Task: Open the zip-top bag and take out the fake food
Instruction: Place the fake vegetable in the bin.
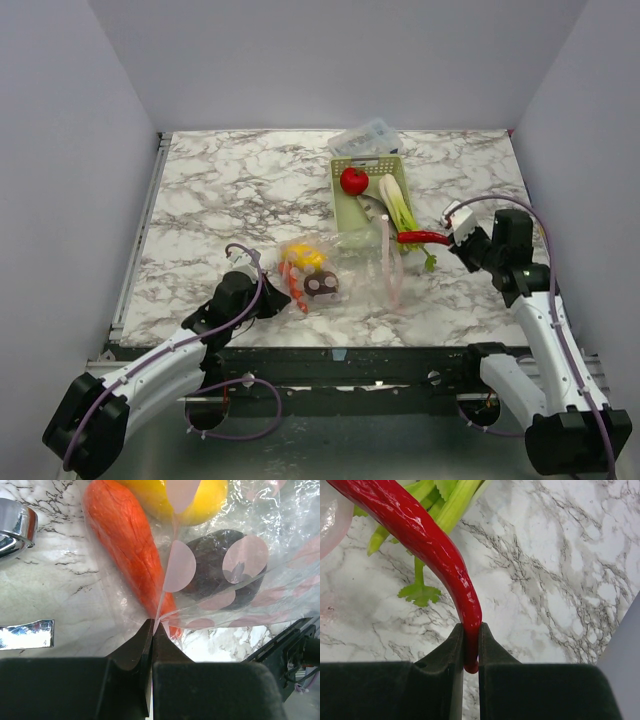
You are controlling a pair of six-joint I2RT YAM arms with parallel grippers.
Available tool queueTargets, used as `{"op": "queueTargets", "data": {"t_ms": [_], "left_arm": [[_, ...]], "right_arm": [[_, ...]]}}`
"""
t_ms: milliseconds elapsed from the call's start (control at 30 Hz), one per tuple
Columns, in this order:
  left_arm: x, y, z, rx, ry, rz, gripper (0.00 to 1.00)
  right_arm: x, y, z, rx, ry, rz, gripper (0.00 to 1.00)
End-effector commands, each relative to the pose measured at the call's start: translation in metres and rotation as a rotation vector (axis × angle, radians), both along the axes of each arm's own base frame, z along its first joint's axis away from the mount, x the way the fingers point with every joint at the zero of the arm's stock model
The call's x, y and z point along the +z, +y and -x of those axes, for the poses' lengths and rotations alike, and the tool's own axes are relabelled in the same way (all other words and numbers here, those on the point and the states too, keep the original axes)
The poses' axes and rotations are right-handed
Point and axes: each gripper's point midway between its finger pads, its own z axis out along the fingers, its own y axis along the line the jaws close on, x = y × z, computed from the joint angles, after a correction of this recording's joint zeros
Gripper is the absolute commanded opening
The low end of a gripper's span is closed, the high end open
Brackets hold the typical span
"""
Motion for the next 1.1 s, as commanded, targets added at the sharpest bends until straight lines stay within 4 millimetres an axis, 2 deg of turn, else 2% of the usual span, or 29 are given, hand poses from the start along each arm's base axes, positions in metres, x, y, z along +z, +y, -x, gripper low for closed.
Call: {"op": "queueTargets", "data": {"t_ms": [0, 233, 267, 367, 467, 700, 867, 967, 1067], "left_arm": [[-0.001, 0.003, -0.005, 0.025, -0.010, -0.003, 0.00], [-0.001, 0.002, -0.006, 0.021, -0.009, -0.003, 0.00], [-0.001, 0.002, -0.006, 0.021, -0.011, -0.002, 0.00], [0.001, 0.003, -0.007, 0.022, -0.022, 0.002, 0.00], [0.002, 0.002, -0.006, 0.017, -0.035, 0.006, 0.00], [0.003, 0.002, -0.006, 0.014, -0.051, 0.017, 0.00], [0.002, 0.001, -0.005, 0.005, -0.046, 0.017, 0.00], [0.002, 0.001, -0.004, 0.004, -0.046, 0.021, 0.00], [0.002, 0.000, -0.004, 0.002, -0.047, 0.027, 0.00]], "right_arm": [[-0.002, -0.012, 0.014, -0.036, 0.005, 0.042, 0.02], [0.008, -0.025, 0.016, -0.118, -0.005, 0.054, 0.00], [0.012, -0.031, 0.013, -0.148, -0.008, 0.045, 0.01], [0.025, -0.031, 0.004, -0.175, -0.031, 0.010, 0.01], [0.028, -0.030, -0.012, -0.190, -0.038, -0.024, 0.01], [0.028, 0.001, -0.059, -0.106, 0.028, -0.184, 0.04], [0.021, 0.023, -0.094, -0.053, 0.148, -0.300, 0.04], [0.006, 0.037, -0.111, -0.038, 0.238, -0.340, 0.04], [-0.020, 0.064, -0.117, -0.001, 0.353, -0.344, 0.04]]}}
